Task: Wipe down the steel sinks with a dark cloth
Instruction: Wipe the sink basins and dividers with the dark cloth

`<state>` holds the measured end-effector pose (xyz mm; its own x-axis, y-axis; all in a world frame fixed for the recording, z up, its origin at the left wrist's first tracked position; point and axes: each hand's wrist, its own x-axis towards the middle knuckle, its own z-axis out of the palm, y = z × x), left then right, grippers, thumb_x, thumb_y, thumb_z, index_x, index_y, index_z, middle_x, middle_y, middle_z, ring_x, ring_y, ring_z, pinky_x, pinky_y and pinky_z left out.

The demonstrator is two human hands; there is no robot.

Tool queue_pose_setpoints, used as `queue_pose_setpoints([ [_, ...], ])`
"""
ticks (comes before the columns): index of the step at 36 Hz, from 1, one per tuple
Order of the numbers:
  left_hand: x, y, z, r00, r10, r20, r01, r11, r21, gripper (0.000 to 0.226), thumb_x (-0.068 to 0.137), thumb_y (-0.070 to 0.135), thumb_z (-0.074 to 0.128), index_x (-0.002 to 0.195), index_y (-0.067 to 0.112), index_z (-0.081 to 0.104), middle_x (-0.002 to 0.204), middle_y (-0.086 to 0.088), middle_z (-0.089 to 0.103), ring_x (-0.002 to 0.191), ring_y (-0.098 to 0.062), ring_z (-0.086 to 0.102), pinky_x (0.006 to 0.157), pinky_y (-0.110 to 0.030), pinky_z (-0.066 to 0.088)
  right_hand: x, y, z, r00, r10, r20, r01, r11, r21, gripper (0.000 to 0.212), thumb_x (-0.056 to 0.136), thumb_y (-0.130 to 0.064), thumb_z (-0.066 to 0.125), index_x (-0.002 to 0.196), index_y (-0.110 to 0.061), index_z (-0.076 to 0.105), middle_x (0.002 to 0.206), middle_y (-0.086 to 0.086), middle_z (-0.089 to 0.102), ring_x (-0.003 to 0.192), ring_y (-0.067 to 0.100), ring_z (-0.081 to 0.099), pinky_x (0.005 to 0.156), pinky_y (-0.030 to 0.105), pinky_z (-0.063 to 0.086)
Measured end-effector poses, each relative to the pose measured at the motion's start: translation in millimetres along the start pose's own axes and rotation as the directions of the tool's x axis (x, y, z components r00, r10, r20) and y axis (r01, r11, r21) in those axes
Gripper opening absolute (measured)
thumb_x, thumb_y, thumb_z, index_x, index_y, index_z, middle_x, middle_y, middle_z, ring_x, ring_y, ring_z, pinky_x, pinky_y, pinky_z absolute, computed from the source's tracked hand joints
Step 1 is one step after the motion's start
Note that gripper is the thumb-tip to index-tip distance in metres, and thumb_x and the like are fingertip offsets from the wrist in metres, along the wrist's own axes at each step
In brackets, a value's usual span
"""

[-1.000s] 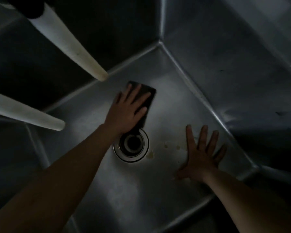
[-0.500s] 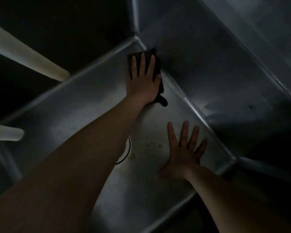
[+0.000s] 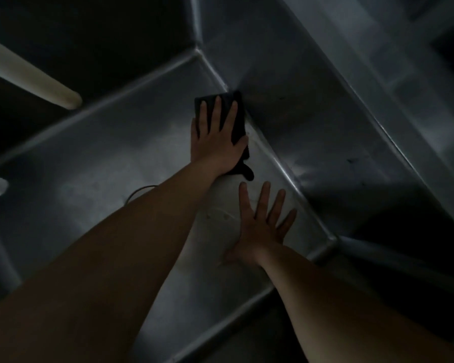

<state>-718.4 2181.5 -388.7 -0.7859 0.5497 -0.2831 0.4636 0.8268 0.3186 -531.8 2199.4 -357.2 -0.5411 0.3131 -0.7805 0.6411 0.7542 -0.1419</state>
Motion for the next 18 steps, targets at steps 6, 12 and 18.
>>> queue_pose_setpoints([
  [6,1,-2,-20,0.987,-0.009,0.162,0.020,0.997,-0.069,0.076,0.093,0.065,0.036,0.154,0.043,-0.003,0.164,0.006,-0.017,0.149,-0.024,-0.022,0.119,-0.049,-0.007,7,4,4,1.000,-0.013,-0.004,0.013,1.000,0.006,0.172,0.023,-0.079,0.080,0.132,-0.045,-0.049,0.136,0.006,-0.063,0.119,0.038,-0.061,0.088,0.067,-0.040],
  [12,-73,-7,-60,0.987,-0.005,0.159,0.009,1.000,-0.020,0.072,0.097,0.041,0.049,0.155,0.039,0.008,0.166,-0.001,0.007,0.151,-0.032,0.005,0.119,-0.052,0.007,-4,5,-13,0.999,-0.023,0.024,0.024,0.999,-0.046,0.164,0.044,-0.069,0.086,0.130,-0.042,-0.052,0.135,0.009,-0.063,0.124,0.043,-0.056,0.098,0.072,-0.026],
  [18,-200,-19,-73,0.908,-0.367,0.203,0.384,0.922,-0.053,0.092,0.090,0.030,0.063,0.156,0.035,0.000,0.165,-0.003,0.010,0.152,-0.030,0.007,0.121,-0.051,0.014,-53,7,-96,0.932,-0.186,0.312,0.221,0.972,-0.083,0.080,0.092,-0.053,0.053,0.157,-0.028,0.016,0.166,0.009,0.006,0.151,0.040,0.002,0.117,0.067,0.010],
])
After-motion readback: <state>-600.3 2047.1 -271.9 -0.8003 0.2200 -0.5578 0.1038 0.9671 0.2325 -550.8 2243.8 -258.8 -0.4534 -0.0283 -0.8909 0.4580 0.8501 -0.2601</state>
